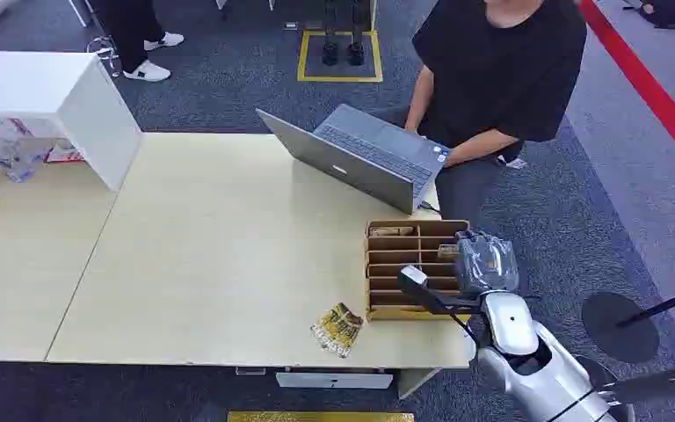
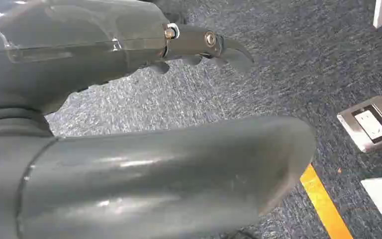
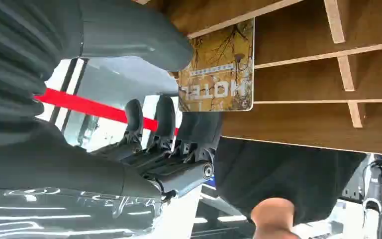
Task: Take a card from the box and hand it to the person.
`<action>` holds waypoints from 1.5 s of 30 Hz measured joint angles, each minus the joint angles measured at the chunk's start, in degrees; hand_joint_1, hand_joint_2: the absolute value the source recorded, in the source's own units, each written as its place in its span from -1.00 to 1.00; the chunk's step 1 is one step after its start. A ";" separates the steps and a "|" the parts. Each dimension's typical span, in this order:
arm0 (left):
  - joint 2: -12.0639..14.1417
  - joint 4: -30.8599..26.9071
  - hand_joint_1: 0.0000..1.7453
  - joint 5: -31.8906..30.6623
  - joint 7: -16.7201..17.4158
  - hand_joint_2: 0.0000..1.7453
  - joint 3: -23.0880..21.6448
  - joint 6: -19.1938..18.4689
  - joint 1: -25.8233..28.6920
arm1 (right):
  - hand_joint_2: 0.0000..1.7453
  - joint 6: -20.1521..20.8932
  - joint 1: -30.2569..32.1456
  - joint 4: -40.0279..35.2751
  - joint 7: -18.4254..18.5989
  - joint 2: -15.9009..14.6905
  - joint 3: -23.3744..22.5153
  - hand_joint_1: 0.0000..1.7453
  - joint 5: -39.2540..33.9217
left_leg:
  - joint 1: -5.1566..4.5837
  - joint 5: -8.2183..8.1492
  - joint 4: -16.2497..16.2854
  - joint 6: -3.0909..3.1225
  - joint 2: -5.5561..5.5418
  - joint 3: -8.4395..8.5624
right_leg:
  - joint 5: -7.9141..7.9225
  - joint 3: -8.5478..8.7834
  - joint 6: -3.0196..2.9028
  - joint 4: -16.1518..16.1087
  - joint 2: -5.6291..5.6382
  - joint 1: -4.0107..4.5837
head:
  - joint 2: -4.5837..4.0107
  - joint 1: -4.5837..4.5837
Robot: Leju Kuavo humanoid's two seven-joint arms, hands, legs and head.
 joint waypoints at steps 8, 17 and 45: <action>0.00 0.00 -1.00 0.00 0.00 -1.00 0.00 0.02 0.00 | 1.00 0.00 0.00 0.35 0.00 0.02 0.31 0.20 0.00 | 0.00 0.00 0.00 0.00 0.00 0.00 | 0.00 0.00 0.00 0.00 0.00 0.00 | 0.00 0.00; 0.00 0.00 -1.00 -0.09 0.00 -1.00 0.00 0.02 0.00 | 1.00 -0.96 -0.02 0.42 -0.46 0.35 0.33 0.20 -0.87 | 0.00 0.00 0.00 0.00 0.00 0.00 | 0.00 0.00 0.00 0.00 0.00 0.00 | 0.00 0.00; 0.00 0.00 -1.00 -0.07 -0.11 -1.00 0.00 0.04 0.12 | 1.00 -1.25 -0.38 -0.77 -0.72 1.86 0.39 0.66 -4.13 | 0.00 0.01 0.00 0.02 0.00 0.01 | 0.01 0.01 0.00 0.00 0.00 0.00 | 0.00 0.00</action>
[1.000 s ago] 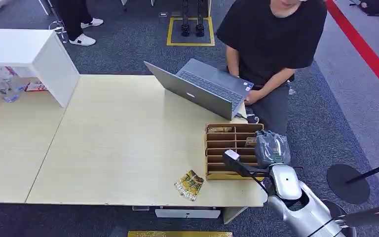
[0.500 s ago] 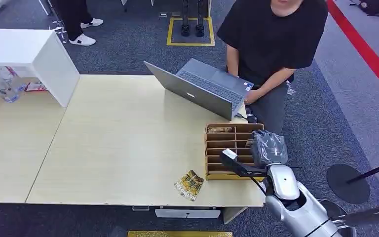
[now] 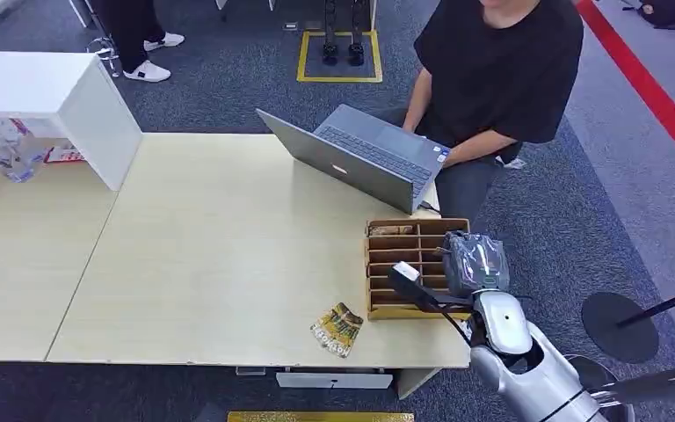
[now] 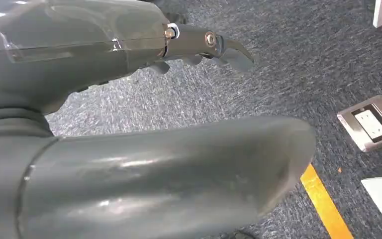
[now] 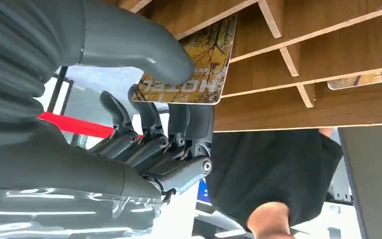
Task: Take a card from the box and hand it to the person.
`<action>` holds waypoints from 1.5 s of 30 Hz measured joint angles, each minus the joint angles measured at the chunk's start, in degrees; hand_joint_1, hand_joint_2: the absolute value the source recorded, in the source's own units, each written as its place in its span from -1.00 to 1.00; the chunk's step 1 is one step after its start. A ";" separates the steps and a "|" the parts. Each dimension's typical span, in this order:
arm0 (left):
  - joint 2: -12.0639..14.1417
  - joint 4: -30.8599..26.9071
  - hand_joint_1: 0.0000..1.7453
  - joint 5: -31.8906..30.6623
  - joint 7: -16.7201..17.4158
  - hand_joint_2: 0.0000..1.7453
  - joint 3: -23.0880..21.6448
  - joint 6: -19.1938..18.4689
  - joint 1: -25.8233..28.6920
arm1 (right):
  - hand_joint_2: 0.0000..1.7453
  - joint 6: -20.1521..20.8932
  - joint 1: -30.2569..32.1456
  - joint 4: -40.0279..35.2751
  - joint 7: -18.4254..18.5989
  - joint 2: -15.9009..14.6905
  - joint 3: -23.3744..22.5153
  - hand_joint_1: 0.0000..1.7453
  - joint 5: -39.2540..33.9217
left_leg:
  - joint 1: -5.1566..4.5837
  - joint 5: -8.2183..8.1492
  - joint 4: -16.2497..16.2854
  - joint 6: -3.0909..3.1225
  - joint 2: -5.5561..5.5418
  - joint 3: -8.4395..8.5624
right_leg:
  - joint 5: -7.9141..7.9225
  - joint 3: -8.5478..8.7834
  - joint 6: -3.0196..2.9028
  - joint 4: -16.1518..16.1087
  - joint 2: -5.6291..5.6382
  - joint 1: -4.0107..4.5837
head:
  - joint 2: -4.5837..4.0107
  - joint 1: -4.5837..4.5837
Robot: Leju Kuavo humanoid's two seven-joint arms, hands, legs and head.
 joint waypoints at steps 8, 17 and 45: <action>0.00 0.00 -1.00 0.00 -0.04 -1.00 0.00 0.02 0.00 | 1.00 -0.02 0.00 -0.35 0.04 0.02 0.00 0.74 0.04 | 0.00 0.00 0.00 0.00 0.00 -0.01 | 0.00 0.00 0.00 0.00 0.00 0.00 | 0.00 0.00; 0.09 0.00 -1.00 0.09 -0.31 -1.00 0.00 0.07 0.37 | 1.00 1.93 -0.28 -5.51 0.59 -1.29 -0.18 0.82 -0.13 | 0.00 0.00 0.00 0.00 0.00 0.00 | 0.00 0.00 0.00 0.00 0.01 0.00 | 0.00 0.00; 0.09 0.00 -1.00 -0.39 -0.77 -1.00 0.07 0.00 0.80 | 1.00 8.79 -6.07 -22.10 0.98 -7.32 -1.84 0.92 -3.93 | 0.00 0.00 0.01 0.00 0.00 0.00 | 0.00 0.00 0.00 0.00 0.00 0.00 | 0.00 0.00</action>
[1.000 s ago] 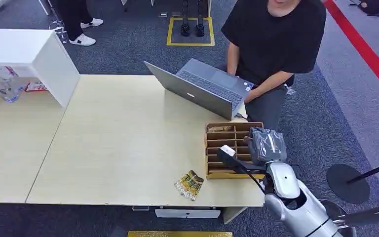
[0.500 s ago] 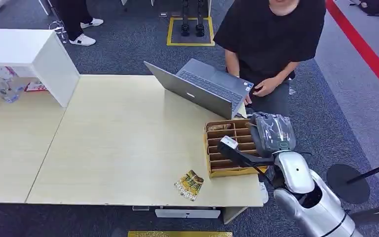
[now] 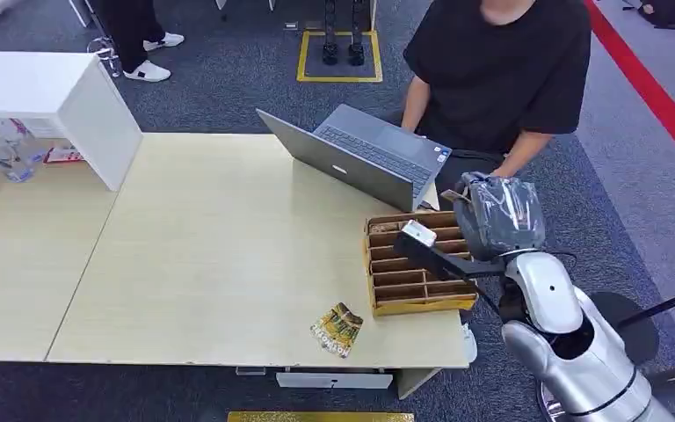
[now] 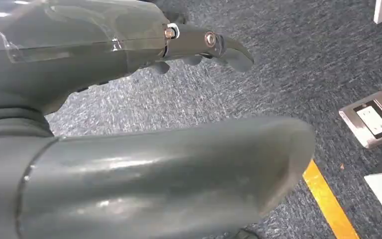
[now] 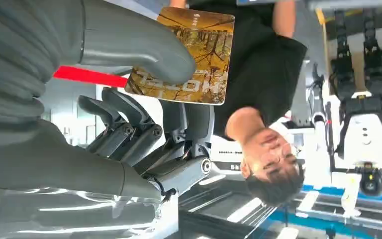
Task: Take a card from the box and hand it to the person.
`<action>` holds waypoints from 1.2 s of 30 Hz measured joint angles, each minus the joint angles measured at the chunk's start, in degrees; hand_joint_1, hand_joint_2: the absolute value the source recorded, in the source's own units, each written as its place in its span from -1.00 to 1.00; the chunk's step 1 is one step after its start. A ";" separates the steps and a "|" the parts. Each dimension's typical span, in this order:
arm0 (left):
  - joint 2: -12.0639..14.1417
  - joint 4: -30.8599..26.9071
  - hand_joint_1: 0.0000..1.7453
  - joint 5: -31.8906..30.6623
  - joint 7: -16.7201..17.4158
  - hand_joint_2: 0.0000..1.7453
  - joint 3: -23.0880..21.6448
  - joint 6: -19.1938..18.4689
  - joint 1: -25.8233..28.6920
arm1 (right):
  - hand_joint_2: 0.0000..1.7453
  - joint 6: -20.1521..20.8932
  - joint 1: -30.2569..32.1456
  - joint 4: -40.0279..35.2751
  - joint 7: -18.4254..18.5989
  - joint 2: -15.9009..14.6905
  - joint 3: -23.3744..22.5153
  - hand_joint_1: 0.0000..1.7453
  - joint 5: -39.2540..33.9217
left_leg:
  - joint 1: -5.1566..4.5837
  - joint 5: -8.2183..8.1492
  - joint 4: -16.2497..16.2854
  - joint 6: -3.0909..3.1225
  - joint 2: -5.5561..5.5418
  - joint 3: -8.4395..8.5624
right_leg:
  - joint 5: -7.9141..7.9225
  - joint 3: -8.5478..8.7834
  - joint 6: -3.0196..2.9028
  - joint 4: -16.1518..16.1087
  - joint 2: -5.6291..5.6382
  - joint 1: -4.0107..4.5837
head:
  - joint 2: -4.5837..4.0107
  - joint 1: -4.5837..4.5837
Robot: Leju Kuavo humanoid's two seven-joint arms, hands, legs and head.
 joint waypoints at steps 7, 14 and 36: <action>-0.04 0.00 -1.00 -1.11 0.79 -1.00 0.00 -0.50 -0.59 | 1.00 -2.84 -2.32 2.93 0.44 -1.53 -1.38 0.94 1.59 | 0.00 0.00 0.00 0.00 0.00 -0.01 | 0.00 0.00 0.00 0.00 0.00 0.00 | 0.00 0.00; -0.26 0.00 -1.00 -1.42 0.90 -1.00 0.00 -0.52 -1.03 | 1.00 -4.44 -2.59 7.39 0.70 -2.93 -2.73 0.96 2.45 | 0.00 0.00 0.01 0.00 0.00 -0.01 | 0.00 0.00 0.00 0.00 0.00 0.00 | 0.00 0.00; -0.57 0.00 -1.00 -1.77 0.94 -1.00 0.00 -0.52 -1.50 | 1.00 -7.26 -2.53 14.80 0.79 -3.63 -4.09 0.72 6.42 | -0.01 0.00 0.01 0.00 -0.01 -0.01 | 0.00 -0.01 0.00 0.00 0.00 -0.01 | 0.00 -0.02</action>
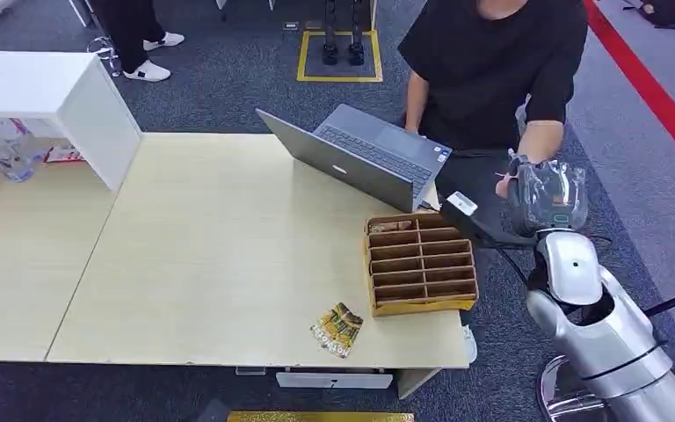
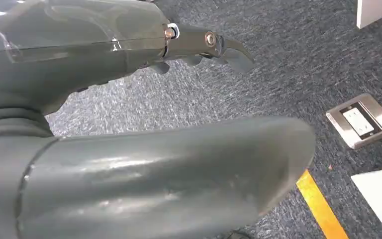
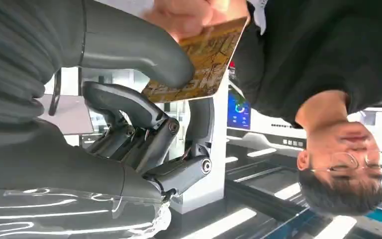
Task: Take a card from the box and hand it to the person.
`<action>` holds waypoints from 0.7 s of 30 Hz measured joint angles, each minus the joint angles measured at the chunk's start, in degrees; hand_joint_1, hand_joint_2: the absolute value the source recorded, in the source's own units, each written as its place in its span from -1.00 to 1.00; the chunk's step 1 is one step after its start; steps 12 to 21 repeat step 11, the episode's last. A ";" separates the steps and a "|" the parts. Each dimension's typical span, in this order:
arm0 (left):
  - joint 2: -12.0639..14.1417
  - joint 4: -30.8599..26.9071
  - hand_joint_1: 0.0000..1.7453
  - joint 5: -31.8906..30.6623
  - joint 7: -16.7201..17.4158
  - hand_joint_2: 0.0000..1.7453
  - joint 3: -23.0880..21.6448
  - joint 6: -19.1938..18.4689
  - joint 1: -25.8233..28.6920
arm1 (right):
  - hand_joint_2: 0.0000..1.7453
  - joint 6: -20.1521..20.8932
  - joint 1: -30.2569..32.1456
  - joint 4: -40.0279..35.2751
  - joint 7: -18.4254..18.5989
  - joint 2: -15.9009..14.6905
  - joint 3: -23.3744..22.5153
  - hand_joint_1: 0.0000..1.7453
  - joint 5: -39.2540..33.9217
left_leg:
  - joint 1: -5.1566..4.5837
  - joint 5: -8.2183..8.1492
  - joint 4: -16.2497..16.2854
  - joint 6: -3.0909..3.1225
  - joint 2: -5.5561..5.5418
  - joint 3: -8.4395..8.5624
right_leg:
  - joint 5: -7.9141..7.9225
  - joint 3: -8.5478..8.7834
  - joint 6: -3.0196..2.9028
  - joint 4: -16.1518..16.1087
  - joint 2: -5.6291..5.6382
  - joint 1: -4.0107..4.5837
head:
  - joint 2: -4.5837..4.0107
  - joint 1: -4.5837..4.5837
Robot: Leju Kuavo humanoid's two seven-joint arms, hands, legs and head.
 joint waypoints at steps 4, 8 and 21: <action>0.00 0.00 -1.00 -0.07 0.00 -1.00 0.00 -0.04 -0.01 | 1.00 1.16 0.00 0.87 -0.02 0.00 0.02 -1.00 1.05 | 0.00 0.00 0.00 0.00 0.00 0.00 | 0.00 0.00 0.00 0.00 0.00 0.00 | 0.00 0.00; -0.02 0.00 -1.00 -0.13 0.00 -1.00 0.00 -0.33 -0.02 | 1.00 3.60 0.02 1.81 -0.07 0.00 0.07 -1.00 1.68 | 0.00 0.00 0.00 0.00 0.00 0.00 | 0.00 0.00 0.00 0.00 0.00 0.00 | 0.00 0.02; -0.04 0.00 -1.00 -0.15 0.00 -1.00 0.00 -0.39 -0.01 | 1.00 3.85 0.02 2.23 -0.11 0.00 0.07 -1.00 1.77 | 0.00 0.00 0.00 0.00 0.00 0.00 | 0.00 0.00 0.00 0.00 0.00 0.00 | 0.00 0.02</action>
